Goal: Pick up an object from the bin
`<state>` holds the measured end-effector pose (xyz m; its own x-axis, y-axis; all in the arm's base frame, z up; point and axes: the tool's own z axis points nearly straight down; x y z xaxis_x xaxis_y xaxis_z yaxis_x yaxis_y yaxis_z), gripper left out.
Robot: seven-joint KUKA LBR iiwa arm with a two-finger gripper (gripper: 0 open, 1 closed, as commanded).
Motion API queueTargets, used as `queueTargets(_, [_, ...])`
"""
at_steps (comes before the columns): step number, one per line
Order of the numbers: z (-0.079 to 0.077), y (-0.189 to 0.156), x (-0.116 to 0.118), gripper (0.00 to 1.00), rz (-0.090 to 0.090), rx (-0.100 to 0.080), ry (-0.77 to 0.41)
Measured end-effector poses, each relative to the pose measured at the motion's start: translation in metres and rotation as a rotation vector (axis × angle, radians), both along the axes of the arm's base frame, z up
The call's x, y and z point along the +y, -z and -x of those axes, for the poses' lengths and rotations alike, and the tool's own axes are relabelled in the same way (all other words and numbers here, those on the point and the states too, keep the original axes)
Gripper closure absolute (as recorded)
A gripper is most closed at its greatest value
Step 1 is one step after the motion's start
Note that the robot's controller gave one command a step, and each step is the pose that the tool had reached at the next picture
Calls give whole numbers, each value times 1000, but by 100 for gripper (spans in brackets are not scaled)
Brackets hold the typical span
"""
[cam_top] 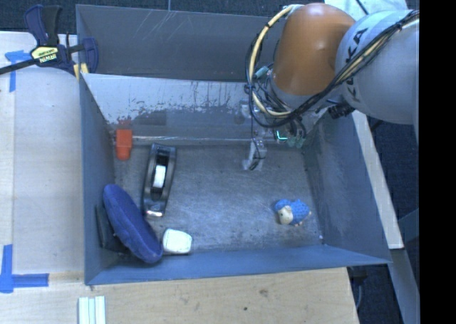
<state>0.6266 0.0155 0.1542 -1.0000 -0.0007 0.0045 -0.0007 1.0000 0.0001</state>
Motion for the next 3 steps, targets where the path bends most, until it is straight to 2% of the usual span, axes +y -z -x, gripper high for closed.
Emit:
queueTargets(1, [2, 89, 3, 0, 0, 3, 61])
queueTargets(2, [97, 85, -48, 0, 1, -3, -199])
queueTargets(3, [103, 52, -122, 0, 5, -11, -104])
